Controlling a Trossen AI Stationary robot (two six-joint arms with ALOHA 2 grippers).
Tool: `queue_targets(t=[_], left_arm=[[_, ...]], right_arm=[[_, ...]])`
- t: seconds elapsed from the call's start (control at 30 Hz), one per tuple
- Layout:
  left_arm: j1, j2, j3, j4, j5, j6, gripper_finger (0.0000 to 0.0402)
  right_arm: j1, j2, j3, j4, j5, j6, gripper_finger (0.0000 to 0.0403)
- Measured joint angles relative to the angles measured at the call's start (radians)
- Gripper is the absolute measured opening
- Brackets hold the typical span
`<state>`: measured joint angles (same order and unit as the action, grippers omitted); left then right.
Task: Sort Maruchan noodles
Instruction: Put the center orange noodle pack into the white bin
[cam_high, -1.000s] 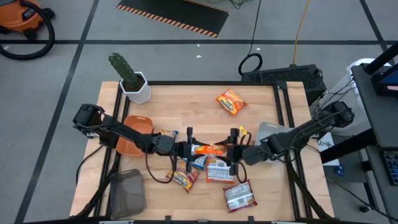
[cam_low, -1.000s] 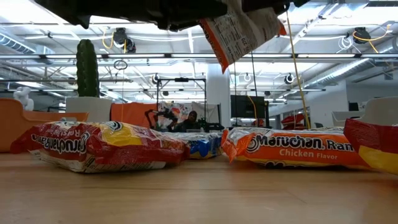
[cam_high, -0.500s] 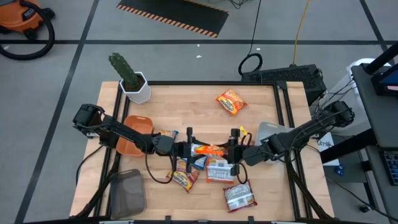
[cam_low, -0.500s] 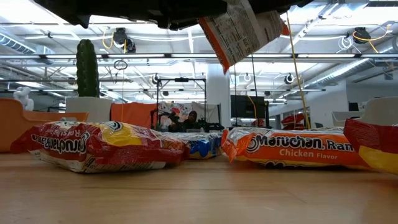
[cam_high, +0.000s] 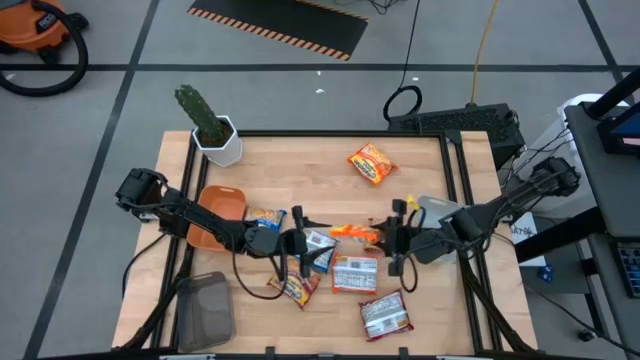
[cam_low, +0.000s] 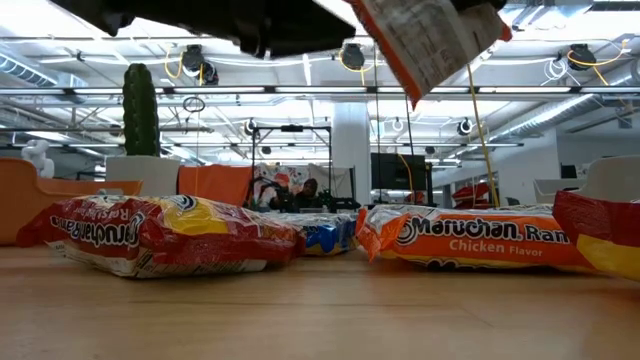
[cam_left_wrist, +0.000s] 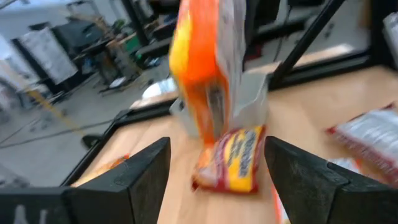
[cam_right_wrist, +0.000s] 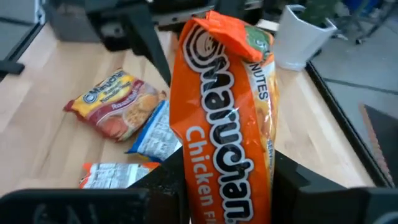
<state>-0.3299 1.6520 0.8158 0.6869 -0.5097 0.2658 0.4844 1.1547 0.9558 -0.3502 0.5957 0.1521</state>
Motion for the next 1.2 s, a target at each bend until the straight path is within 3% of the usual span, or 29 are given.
queue_targets(t=[0.37,0.8,1.0,1.2], left_arm=[[-0.002,0.000,0.000,-0.255,-0.021,-0.134,0.0266],[0.002,-0.132,0.000,-0.436,-0.015,-0.242,0.0266],[0.009,-0.154,0.000,-0.415,-0.002,-0.209,0.0266],[0.052,-0.153,0.000,-0.360,0.069,-0.190,0.0266]], right_arm=[[0.022,-0.044,0.000,-0.020,0.072,0.043,0.0121],[0.022,-0.046,0.000,-0.335,0.079,0.439,0.0121],[0.022,-0.046,0.000,-0.373,-0.123,0.611,0.0121],[0.057,-0.044,0.000,-0.424,-0.148,0.758,0.0121]])
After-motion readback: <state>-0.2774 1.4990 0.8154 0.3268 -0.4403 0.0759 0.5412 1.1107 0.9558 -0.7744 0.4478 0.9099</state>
